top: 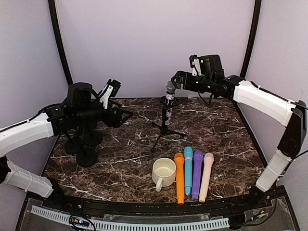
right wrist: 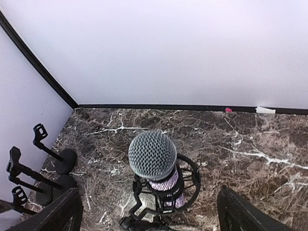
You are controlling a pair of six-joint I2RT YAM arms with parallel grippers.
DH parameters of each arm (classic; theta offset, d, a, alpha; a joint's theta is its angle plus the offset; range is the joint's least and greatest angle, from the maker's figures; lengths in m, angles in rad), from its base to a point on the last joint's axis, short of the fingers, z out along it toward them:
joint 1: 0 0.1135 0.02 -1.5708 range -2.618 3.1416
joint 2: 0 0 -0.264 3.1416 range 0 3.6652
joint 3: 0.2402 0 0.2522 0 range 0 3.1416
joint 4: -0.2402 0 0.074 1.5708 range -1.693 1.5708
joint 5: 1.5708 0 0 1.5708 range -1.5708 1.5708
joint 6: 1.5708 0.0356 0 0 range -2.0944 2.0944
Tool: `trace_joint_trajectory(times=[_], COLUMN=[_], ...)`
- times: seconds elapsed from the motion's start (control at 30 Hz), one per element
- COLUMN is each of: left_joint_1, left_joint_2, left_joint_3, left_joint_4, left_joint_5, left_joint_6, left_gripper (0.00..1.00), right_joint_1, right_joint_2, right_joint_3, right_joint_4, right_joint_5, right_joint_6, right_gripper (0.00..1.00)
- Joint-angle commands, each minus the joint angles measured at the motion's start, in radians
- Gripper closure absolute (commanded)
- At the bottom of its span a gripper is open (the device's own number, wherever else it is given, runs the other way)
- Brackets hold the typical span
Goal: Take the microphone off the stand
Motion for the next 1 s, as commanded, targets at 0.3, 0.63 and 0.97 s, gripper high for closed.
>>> trace_joint_trajectory(times=[0.3,0.63,0.97], left_joint_1=[-0.130,-0.134,-0.134], left_joint_2=[0.502,0.723,0.786], left_joint_3=[0.401,0.551,0.579], left_joint_4=[0.126,0.124,0.158], left_joint_5=[0.013,0.053,0.008], left_joint_6=[-0.159,-0.176,-0.185], left_gripper=[0.19,0.16,0.21], right_joint_1=[-0.026,-0.026,-0.026], right_joint_2=[0.307,0.342,0.389], right_joint_3=[0.367,0.378,0.420], right_joint_4=[-0.200,-0.203,-0.202], right_joint_5=[-0.047,-0.022,-0.055], right_joint_6=[-0.177,-0.218,-0.225], right_gripper=[0.11,0.24,0.37])
